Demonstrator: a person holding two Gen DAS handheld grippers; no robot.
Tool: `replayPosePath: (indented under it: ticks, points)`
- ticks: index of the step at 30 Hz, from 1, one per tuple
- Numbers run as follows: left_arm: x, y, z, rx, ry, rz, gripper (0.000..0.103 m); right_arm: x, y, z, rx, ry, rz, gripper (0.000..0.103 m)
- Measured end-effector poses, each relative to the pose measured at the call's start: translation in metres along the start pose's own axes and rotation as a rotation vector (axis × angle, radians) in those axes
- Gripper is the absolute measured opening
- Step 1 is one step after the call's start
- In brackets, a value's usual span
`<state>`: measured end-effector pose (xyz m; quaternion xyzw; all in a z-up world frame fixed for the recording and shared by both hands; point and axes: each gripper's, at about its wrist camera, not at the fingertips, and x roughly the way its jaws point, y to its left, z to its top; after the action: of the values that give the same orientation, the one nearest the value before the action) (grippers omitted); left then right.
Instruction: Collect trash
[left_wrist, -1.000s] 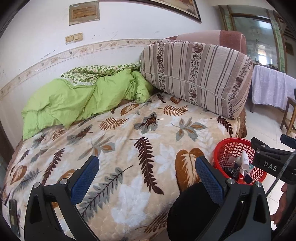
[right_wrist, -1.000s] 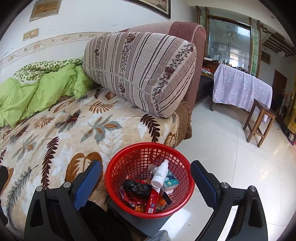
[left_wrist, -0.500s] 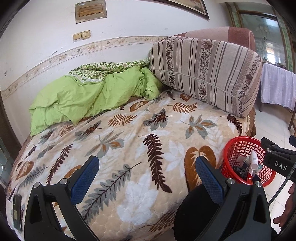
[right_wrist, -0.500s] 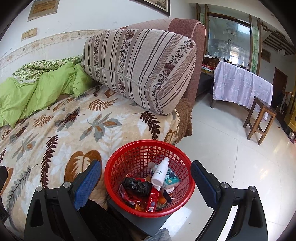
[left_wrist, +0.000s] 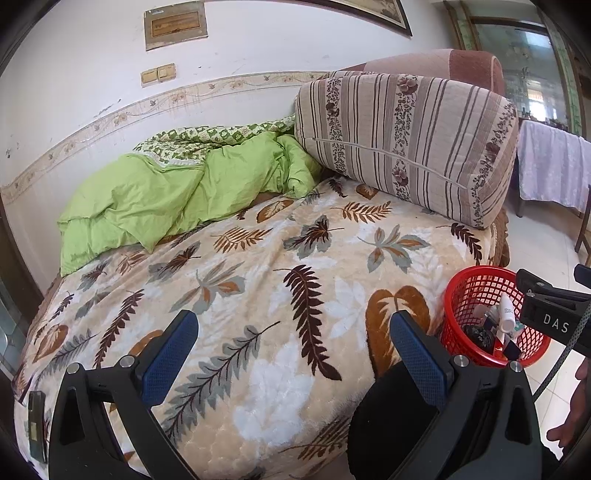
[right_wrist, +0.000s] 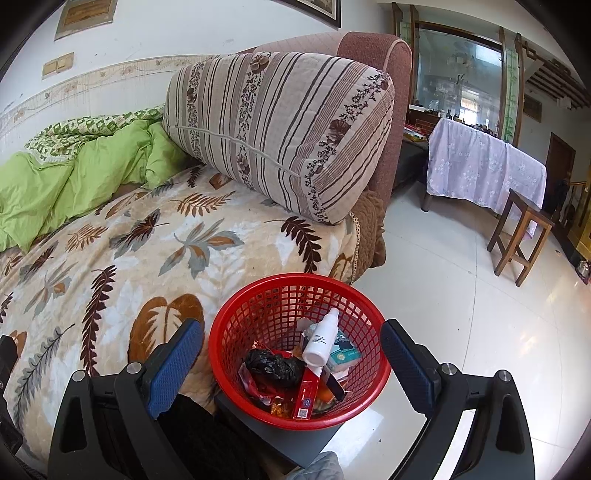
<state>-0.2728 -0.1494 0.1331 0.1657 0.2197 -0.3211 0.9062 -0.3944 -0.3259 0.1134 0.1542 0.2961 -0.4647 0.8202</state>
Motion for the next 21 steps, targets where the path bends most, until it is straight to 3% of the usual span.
replayPosePath:
  ticks: [21]
  points:
    - [0.0008,0.0026,-0.0034,0.0,0.009,-0.009,0.103,0.0036,0.0042,-0.0015,-0.01,0.018,0.001,0.098]
